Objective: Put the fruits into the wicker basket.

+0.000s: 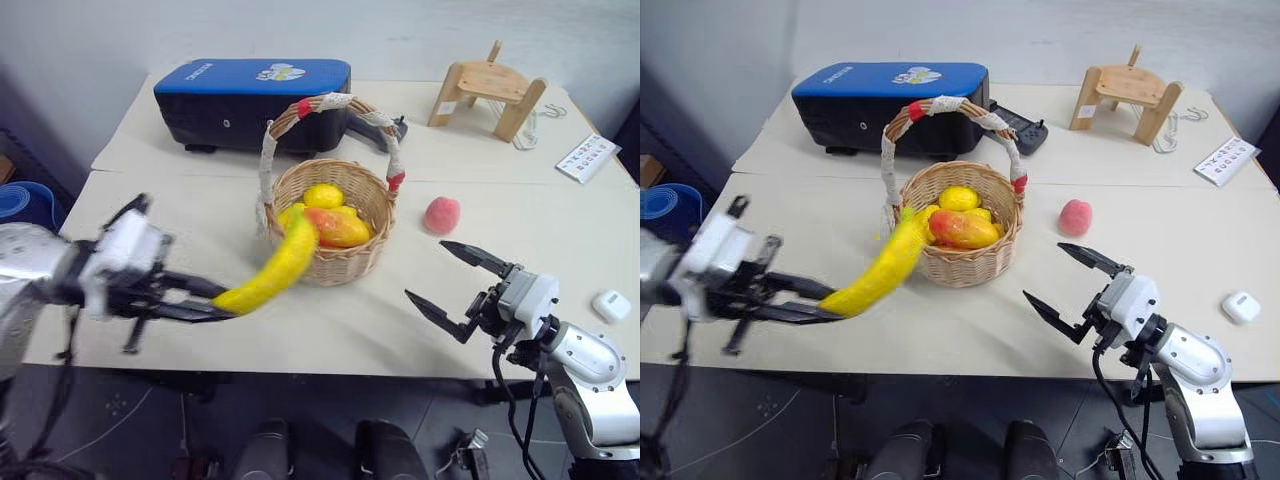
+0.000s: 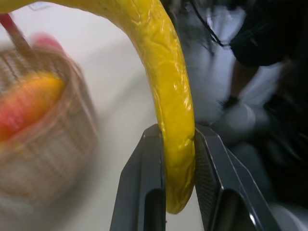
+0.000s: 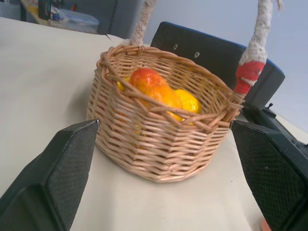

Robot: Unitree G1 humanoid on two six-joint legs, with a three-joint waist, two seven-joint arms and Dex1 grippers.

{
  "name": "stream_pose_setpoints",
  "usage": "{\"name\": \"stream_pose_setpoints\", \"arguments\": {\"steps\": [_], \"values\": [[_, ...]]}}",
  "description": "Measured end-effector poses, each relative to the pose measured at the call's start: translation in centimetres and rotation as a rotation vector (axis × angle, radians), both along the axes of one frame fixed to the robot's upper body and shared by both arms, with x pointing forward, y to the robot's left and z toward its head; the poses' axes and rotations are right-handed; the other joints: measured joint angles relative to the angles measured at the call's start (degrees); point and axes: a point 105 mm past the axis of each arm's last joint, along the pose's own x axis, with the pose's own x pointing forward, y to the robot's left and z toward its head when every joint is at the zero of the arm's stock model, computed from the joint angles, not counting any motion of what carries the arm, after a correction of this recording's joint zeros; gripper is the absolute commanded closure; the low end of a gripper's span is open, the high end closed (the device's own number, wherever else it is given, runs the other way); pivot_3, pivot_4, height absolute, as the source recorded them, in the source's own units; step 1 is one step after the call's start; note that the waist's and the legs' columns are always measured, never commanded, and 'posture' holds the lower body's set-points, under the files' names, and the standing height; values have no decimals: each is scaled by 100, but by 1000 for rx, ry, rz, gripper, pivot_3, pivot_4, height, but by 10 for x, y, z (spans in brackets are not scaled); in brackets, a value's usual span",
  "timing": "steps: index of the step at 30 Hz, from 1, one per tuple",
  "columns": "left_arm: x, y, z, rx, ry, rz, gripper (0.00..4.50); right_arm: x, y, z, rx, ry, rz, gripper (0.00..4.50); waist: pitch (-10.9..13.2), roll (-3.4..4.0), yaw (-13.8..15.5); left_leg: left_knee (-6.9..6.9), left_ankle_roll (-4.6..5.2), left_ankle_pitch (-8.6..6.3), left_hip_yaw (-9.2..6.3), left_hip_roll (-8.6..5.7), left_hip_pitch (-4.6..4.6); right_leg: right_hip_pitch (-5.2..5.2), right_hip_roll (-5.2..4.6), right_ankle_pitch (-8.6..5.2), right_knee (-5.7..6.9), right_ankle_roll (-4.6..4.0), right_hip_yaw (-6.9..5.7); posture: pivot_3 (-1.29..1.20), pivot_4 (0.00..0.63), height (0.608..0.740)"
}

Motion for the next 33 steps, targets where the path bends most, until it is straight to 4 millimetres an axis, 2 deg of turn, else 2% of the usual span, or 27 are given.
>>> {"name": "stream_pose_setpoints", "arguments": {"steps": [3, 6, 8, 10, 11, 14, 18, 21, 24, 27, 29, 31, 33], "values": [[33, -25, 1, 17, -65, 89, 4040, 0, -2, 0, -2, -4, -17, 0, -1, -3, 5, 3, 3, 10, 5, 1, 0, -1, 9, 1, 0, 2, 5, 0, 150, 740], [70, -34, 5, 16, -93, 255, 4040, -3, -8, -5, -2, 11, -56, 0, 0, -4, 3, 0, 3, 10, 8, 9, -4, -6, 21, 1, -7, 2, 8, 0, 150, 740], [86, -31, 7, 27, -86, 335, 4040, -6, -14, -6, 0, 15, -88, 0, 1, -4, -17, -4, 3, 9, 11, 13, -4, -11, 23, 1, -9, 2, 11, 0, 150, 740], [89, -26, 2, 53, -52, 365, 3327, -9, -17, -8, 5, 17, -107, 0, 1, -4, -55, -8, 2, 9, 10, 17, -3, -13, 26, 1, -9, 2, 10, 0, 150, 740], [88, -26, -1, 69, -34, 358, 3113, -11, -17, -8, 6, 15, -110, 0, 1, -4, -59, -8, 2, 9, 9, 17, -3, -13, 27, 1, -9, 2, 9, 0, 150, 740], [86, -32, -3, 67, -22, 329, 2174, -15, -17, -10, 9, 10, -110, 0, 1, -4, -35, 0, 1, 10, 8, 17, -4, -10, 26, 1, -10, 2, 12, 0, 150, 740], [72, -40, 10, -11, -159, 169, 935, -19, -18, -12, 13, 3, -111, 0, 1, -5, -5, 6, 1, 10, 9, 17, -2, -6, 23, 1, -9, 2, 16, 0, 150, 740], [67, -19, 5, 0, -210, 134, 38, -19, -31, -13, 16, -2, -158, 0, 1, -4, -19, 0, -1, 11, 12, 17, 4, -6, 25, 1, -8, 1, 16, 0, 150, 740], [58, 3, -2, -39, -206, 116, 38, -23, -58, -21, 17, 26, -259, 0, 2, -5, -13, 0, -1, 11, 10, 19, 0, -7, 25, 1, -10, 1, 14, 0, 150, 740], [46, 24, 5, -131, -174, 142, 38, -32, -88, -31, 38, 73, -366, 0, 2, -4, -3, 1, 4, 8, 8, 18, -1, -3, 17, 1, -13, 1, 14, 0, 150, 740], [38, 42, 9, -221, -139, 206, 38, -41, -115, -40, 58, 117, -461, 0, 2, -4, 0, 0, 5, 8, 4, 17, 3, 4, 14, 1, -14, 1, 12, 0, 150, 740], [34, 63, 2, -284, -82, 317, 38, -52, -142, -52, 68, 163, -564, 0, 2, -3, -14, -3, 5, 7, 4, 18, 9, 6, 13, 1, -14, 1, 14, 0, 150, 740], [34, 76, -5, -333, -26, 406, 38, -58, -154, -61, 79, 199, -615, 0, 2, -4, -19, -4, 3, 6, 2, 19, 9, 4, 12, 1, -17, 1, 15, 0, 150, 740]]}}
